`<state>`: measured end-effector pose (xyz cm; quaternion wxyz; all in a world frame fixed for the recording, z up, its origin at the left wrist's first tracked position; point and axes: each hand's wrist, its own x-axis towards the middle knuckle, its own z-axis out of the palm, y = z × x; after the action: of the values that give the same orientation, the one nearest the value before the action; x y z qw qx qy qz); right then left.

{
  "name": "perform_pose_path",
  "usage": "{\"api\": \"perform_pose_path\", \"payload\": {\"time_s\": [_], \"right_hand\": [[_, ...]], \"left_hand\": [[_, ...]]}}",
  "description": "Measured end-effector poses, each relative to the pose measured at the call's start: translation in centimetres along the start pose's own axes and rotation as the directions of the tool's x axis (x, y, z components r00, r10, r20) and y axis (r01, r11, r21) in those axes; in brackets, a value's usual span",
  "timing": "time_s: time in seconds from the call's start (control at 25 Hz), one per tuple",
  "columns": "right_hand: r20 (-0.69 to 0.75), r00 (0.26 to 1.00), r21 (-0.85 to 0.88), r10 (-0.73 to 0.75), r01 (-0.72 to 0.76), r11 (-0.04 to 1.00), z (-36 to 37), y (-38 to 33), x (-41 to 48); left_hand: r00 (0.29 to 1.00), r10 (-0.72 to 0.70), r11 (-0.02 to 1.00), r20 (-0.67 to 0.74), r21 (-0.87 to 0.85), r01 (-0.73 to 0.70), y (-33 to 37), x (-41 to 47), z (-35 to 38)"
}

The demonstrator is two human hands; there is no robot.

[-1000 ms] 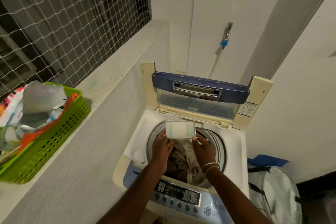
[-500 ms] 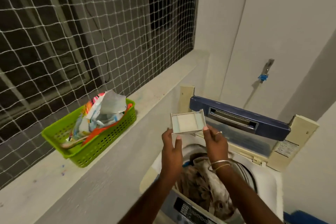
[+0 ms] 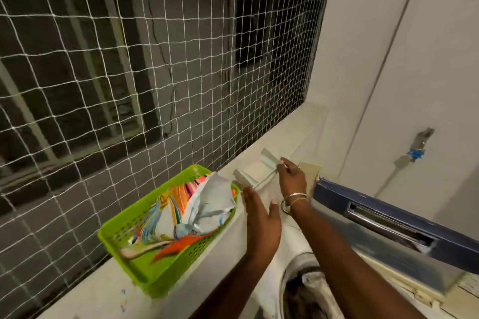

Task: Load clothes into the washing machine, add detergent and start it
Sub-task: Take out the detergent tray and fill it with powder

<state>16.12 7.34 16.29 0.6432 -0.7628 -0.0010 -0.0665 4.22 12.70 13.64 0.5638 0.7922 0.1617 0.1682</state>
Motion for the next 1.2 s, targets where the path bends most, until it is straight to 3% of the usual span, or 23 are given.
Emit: {"api": "perform_pose_path", "payload": {"time_s": [0.36,0.64,0.84,1.2], "right_hand": [[0.065,0.992,-0.166,0.111,-0.099,0.981,4.8,1.7,2.8],[0.088,0.99,-0.164,0.112,-0.097,0.982,4.0,1.3,2.6],[0.127,0.991,-0.106,0.051,-0.038,0.994,0.6,0.9,0.4],[0.25,0.968,0.03,-0.025,0.018,0.999,-5.1,-0.1,-4.8]], "left_hand": [[0.981,-0.191,0.982,0.04,0.009,0.191,-0.9,4.6,-0.8],[0.945,-0.324,0.946,0.041,-0.018,0.325,-0.1,5.1,-1.5],[0.972,-0.232,0.972,0.03,0.056,0.23,2.0,1.6,-0.7],[0.984,-0.089,0.988,-0.154,0.114,0.107,7.0,-0.5,-0.9]]}}
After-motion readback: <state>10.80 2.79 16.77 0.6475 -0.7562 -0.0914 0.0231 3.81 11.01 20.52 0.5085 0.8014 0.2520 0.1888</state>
